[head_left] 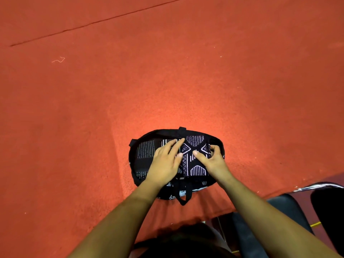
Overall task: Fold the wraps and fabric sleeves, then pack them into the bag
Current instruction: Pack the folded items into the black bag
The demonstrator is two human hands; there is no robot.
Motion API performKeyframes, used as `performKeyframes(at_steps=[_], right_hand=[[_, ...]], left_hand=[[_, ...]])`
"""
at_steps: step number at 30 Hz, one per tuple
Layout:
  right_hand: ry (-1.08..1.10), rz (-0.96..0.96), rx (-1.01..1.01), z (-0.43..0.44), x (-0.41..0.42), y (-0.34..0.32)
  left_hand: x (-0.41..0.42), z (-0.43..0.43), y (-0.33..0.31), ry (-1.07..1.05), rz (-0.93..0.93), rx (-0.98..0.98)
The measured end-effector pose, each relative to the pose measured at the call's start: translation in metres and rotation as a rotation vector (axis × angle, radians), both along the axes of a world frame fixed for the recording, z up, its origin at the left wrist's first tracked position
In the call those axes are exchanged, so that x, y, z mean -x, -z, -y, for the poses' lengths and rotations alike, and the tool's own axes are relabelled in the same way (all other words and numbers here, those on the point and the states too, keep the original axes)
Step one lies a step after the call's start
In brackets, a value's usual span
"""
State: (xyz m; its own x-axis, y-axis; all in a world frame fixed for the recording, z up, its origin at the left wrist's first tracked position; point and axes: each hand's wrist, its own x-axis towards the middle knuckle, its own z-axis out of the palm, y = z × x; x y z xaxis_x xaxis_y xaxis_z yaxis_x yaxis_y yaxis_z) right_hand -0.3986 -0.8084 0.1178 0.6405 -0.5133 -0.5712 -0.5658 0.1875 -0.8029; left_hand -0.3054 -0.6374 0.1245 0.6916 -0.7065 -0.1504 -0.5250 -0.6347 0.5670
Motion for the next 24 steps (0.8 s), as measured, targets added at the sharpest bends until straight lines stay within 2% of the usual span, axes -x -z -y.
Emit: performKeyframes(at_steps=[3, 7, 13, 15, 17, 19, 22, 24], right_hand=[[-0.01, 0.008, 0.033, -0.003, 0.003, 0.002], [-0.016, -0.008, 0.051, 0.001, 0.005, -0.011], [-0.152, -0.053, 0.322, 0.013, 0.025, -0.009], [-0.1, -0.07, 0.47, 0.016, 0.03, -0.004], [0.039, -0.108, 0.572, 0.023, 0.036, 0.001], [0.103, -0.251, 0.511, 0.03, 0.04, 0.01], [0.006, -0.348, 0.293, 0.03, 0.042, 0.021], [-0.066, -0.322, 0.361, 0.031, 0.044, 0.021]], left_hand=[[0.004, 0.003, -0.001, 0.188, 0.077, -0.081], [0.004, 0.011, 0.004, 0.2, 0.063, -0.139], [0.009, 0.022, 0.003, 0.238, 0.024, -0.131], [0.012, 0.028, 0.001, 0.245, 0.033, -0.137], [0.015, 0.033, -0.002, 0.252, 0.04, -0.156], [0.017, 0.037, -0.004, 0.265, 0.039, -0.18], [0.021, 0.04, -0.004, 0.278, 0.03, -0.195], [0.023, 0.044, -0.003, 0.27, 0.021, -0.2]])
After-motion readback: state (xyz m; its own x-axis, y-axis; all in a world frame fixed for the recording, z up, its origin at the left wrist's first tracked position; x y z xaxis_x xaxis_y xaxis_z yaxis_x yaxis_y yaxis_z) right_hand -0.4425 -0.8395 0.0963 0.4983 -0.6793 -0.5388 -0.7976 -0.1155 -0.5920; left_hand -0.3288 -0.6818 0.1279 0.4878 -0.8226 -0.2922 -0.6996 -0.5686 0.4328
